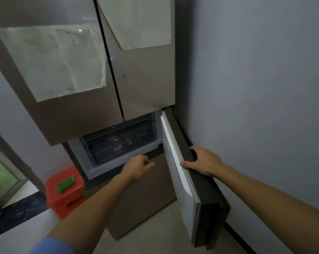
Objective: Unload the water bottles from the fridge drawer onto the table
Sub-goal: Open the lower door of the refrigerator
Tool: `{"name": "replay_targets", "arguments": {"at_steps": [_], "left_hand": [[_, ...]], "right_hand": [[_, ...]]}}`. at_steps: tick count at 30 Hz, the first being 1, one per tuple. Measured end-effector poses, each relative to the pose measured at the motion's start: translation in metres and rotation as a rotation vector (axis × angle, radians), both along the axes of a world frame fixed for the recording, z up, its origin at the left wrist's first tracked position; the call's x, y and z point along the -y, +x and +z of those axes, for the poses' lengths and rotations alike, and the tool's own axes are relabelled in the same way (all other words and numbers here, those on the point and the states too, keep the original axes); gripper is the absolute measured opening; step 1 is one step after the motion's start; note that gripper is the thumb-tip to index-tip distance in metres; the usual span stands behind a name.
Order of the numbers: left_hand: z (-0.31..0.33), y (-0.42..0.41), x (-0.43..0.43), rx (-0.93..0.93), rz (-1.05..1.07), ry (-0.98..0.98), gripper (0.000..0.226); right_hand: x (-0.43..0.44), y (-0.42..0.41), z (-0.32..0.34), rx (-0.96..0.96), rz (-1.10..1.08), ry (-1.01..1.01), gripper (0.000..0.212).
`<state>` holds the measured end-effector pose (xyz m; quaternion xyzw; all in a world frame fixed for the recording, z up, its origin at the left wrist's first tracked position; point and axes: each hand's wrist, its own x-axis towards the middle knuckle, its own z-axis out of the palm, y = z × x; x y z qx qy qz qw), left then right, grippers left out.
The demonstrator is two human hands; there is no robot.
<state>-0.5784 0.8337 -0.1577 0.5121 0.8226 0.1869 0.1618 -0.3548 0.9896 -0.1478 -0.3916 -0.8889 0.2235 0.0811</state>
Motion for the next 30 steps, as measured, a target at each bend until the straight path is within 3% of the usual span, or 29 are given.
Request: {"name": "replay_targets", "arguments": {"at_steps": [4, 6, 10, 15, 21, 30], "left_hand": [[-0.001, 0.017, -0.078, -0.125, -0.109, 0.080, 0.023], [-0.003, 0.025, -0.118, -0.162, -0.162, 0.116, 0.031], [-0.002, 0.046, -0.198, -0.271, -0.294, 0.190, 0.054], [-0.009, 0.070, -0.269, -0.450, -0.420, 0.126, 0.062], [-0.016, 0.093, -0.312, -0.464, -0.389, 0.134, 0.063], [-0.022, 0.110, -0.337, -0.418, -0.279, 0.126, 0.061]], "right_hand": [[-0.040, 0.037, 0.007, 0.054, -0.031, -0.046, 0.083], [-0.061, 0.052, 0.008, 0.087, -0.048, -0.035, 0.072], [-0.100, 0.078, 0.009, 0.145, -0.105, 0.054, 0.076], [-0.151, 0.115, 0.003, 0.252, -0.174, 0.271, 0.080], [-0.208, 0.138, -0.001, 0.328, -0.244, 0.336, 0.079], [-0.255, 0.152, -0.012, 0.306, -0.134, 0.413, 0.077]]}}
